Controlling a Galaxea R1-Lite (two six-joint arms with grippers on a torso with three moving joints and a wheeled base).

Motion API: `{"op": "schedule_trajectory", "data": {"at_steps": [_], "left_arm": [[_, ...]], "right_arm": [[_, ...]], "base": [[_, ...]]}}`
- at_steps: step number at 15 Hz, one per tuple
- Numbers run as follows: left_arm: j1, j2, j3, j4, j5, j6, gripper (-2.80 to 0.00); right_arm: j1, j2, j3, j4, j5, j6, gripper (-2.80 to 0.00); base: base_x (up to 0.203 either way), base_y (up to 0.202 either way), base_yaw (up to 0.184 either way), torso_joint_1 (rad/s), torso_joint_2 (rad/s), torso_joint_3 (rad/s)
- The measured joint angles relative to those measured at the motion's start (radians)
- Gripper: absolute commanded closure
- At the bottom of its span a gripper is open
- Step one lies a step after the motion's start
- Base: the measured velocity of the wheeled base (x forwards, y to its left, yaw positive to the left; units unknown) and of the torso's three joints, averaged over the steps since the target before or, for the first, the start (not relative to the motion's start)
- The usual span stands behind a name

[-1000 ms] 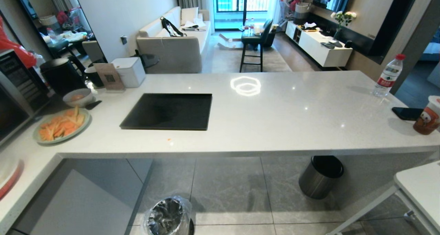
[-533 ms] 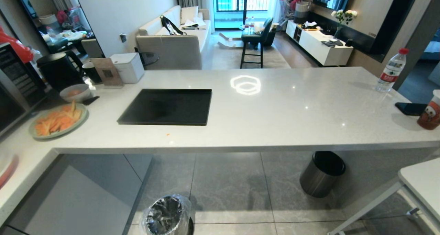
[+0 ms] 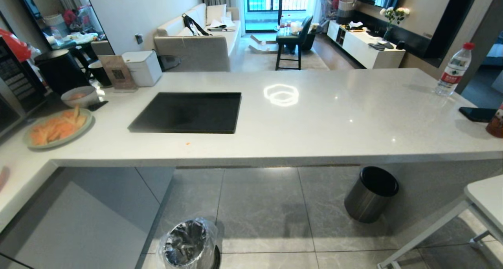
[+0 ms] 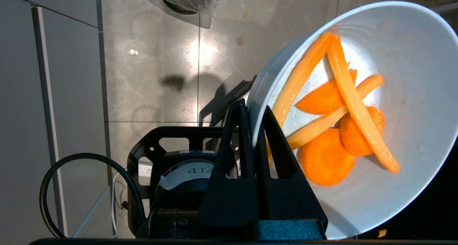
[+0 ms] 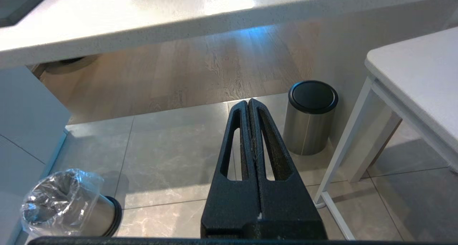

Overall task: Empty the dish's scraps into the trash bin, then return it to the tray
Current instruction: Move the bowl over the trash can

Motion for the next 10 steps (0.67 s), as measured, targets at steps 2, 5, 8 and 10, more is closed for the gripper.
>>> {"op": "schedule_trajectory", "data": {"at_steps": [2, 5, 8, 10], "left_arm": [[0.0, -0.004, 0.001, 0.0, 0.0, 0.0, 0.0], [0.0, -0.007, 0.003, 0.001, -0.001, 0.0, 0.0], [0.0, -0.007, 0.003, 0.002, 0.001, 0.0, 0.0], [0.0, -0.008, 0.003, 0.003, 0.0, 0.0, 0.0]], "right_arm": [[0.0, 0.0, 0.0, 0.0, 0.0, 0.0, 0.0], [0.0, 0.0, 0.0, 0.0, 0.0, 0.0, 0.0], [0.0, 0.0, 0.0, 0.0, 0.0, 0.0, 0.0], [0.0, 0.0, 0.0, 0.0, 0.0, 0.001, 0.0]], "base": [[0.0, 0.0, 0.0, -0.186, 0.54, 0.342], [0.0, 0.0, 0.0, -0.187, 0.55, 0.367], [0.0, 0.0, 0.0, -0.15, 0.52, 0.364], [0.0, 0.0, 0.0, -0.134, 0.52, 0.368]]}}
